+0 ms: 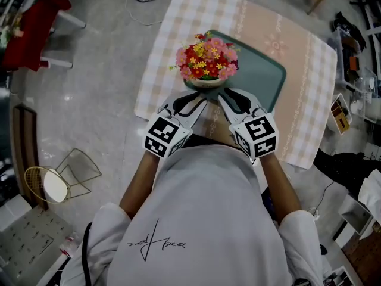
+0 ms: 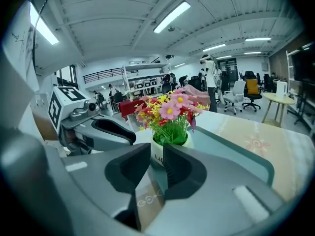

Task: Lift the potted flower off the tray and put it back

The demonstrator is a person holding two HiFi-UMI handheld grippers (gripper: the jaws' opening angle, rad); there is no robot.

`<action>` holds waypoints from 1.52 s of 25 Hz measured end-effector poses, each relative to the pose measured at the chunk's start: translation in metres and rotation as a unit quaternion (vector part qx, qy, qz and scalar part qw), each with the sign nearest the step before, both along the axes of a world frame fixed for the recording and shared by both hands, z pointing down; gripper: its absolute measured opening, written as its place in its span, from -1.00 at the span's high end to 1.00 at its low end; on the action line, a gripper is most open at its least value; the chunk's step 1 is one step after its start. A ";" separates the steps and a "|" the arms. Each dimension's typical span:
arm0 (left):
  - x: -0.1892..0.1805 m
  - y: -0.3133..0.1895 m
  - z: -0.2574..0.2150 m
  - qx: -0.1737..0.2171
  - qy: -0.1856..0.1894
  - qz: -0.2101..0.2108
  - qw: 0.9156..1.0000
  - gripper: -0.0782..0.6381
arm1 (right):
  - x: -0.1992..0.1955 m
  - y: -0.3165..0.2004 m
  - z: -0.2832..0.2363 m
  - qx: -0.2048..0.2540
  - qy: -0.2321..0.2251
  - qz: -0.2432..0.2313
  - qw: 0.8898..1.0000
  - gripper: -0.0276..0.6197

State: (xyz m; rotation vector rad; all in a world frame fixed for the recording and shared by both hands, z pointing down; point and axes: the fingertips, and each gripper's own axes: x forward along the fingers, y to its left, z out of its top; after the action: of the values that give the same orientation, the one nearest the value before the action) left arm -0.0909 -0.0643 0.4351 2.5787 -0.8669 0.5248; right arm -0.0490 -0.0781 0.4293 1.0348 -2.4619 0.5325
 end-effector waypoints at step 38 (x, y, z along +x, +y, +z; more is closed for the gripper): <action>0.004 0.005 -0.056 0.023 0.071 -0.019 0.997 0.79 | -0.013 0.022 -0.060 0.030 -0.049 -0.039 0.998 0.91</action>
State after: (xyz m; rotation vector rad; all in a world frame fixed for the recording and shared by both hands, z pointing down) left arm -0.0869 -0.0598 0.3792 2.5979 -0.8864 0.3110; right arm -0.0618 -0.0563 0.3696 0.9528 -2.6073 0.4988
